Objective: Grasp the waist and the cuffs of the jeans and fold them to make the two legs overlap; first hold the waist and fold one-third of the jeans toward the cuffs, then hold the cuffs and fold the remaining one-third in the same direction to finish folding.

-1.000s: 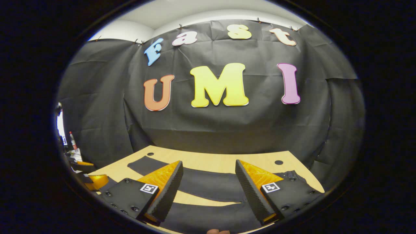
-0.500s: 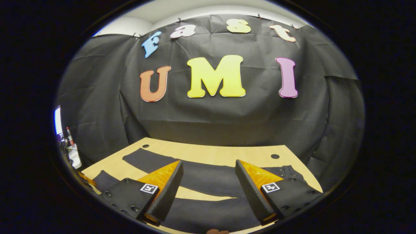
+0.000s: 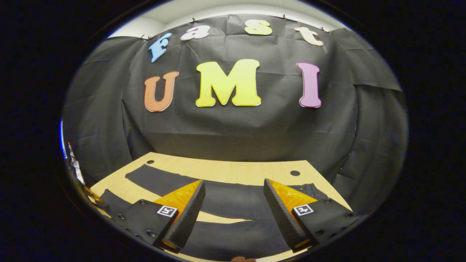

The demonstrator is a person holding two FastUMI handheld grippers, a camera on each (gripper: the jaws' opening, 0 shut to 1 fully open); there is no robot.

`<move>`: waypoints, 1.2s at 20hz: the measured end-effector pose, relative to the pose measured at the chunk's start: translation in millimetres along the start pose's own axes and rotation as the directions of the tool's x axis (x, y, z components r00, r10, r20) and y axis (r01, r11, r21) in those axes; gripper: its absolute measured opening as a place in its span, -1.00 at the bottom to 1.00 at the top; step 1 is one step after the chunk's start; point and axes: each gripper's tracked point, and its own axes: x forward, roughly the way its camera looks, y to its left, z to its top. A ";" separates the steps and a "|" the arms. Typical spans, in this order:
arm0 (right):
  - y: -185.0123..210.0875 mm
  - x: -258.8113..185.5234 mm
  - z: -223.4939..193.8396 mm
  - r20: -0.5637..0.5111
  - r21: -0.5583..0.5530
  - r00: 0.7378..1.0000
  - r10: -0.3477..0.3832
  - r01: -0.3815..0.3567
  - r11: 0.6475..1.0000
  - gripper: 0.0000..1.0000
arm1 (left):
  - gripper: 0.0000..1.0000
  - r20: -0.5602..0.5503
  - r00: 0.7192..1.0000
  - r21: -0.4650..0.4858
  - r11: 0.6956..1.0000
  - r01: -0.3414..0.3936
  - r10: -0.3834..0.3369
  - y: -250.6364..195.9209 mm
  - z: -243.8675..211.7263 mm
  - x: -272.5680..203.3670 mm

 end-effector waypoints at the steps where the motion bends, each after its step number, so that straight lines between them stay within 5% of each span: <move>1: -4.6 0.6 -4.9 -0.013 0.007 1.000 -0.009 0.009 1.000 0.99 | 0.97 -0.002 1.000 0.006 1.000 0.013 -0.013 -5.3 3.9 3.9; 5: -26.8 4.2 -28.7 -0.096 0.099 0.994 -0.048 0.057 0.993 1.00 | 0.83 -0.017 0.996 -0.029 0.996 0.089 -0.089 -23.9 13.4 21.1; 8: -52.4 9.1 -42.3 -0.163 0.187 0.984 -0.071 0.102 0.977 1.00 | 0.17 -0.078 0.989 -0.142 0.984 0.110 -0.122 -21.3 13.6 33.0; 10: -83.1 12.3 -55.5 -0.226 0.263 0.970 -0.092 0.152 0.953 0.99 | -0.68 -0.070 0.977 -0.274 0.946 0.174 -0.200 -22.6 21.1 32.8; 11: -103.6 11.8 -64.1 -0.273 0.306 0.956 -0.106 0.191 0.933 0.98 | -0.77 -0.063 0.972 -0.320 0.927 0.197 -0.228 -23.6 21.5 31.7; 13: -153.9 4.7 -86.8 -0.374 0.406 0.911 -0.170 0.326 0.853 0.99 | -0.81 -0.053 0.966 -0.347 0.912 0.220 -0.253 -25.5 20.4 32.9; 15: -210.5 -6.0 -119.0 -0.484 0.480 0.838 -0.251 0.494 0.725 0.99 | -0.82 -0.057 0.967 -0.340 0.915 0.216 -0.249 -25.9 19.0 34.4; 17: -246.6 -19.2 -150.9 -0.586 0.515 0.766 -0.266 0.605 0.607 0.75 | -0.82 -0.064 0.966 -0.348 0.913 0.215 -0.252 -26.0 21.1 33.8; 18: -256.6 -24.0 -162.2 -0.618 0.520 0.740 -0.266 0.639 0.567 0.91 | -0.82 -0.065 0.965 -0.350 0.912 0.215 -0.253 -26.4 20.7 33.7; 21: -268.8 -23.7 -186.6 -0.677 0.506 0.691 -0.254 0.688 0.521 0.90 | -0.82 -0.070 0.965 -0.355 0.910 0.212 -0.252 -25.6 22.4 33.7; 22: -265.6 -20.4 -194.3 -0.695 0.508 0.681 -0.231 0.693 0.512 0.72 | -0.82 -0.074 0.965 -0.360 0.909 0.208 -0.251 -25.0 22.4 33.7; 24: -263.1 -12.9 -210.3 -0.711 0.521 0.674 -0.199 0.696 0.495 0.87 | -0.82 -0.080 0.966 -0.363 0.910 0.201 -0.246 -25.8 21.7 33.7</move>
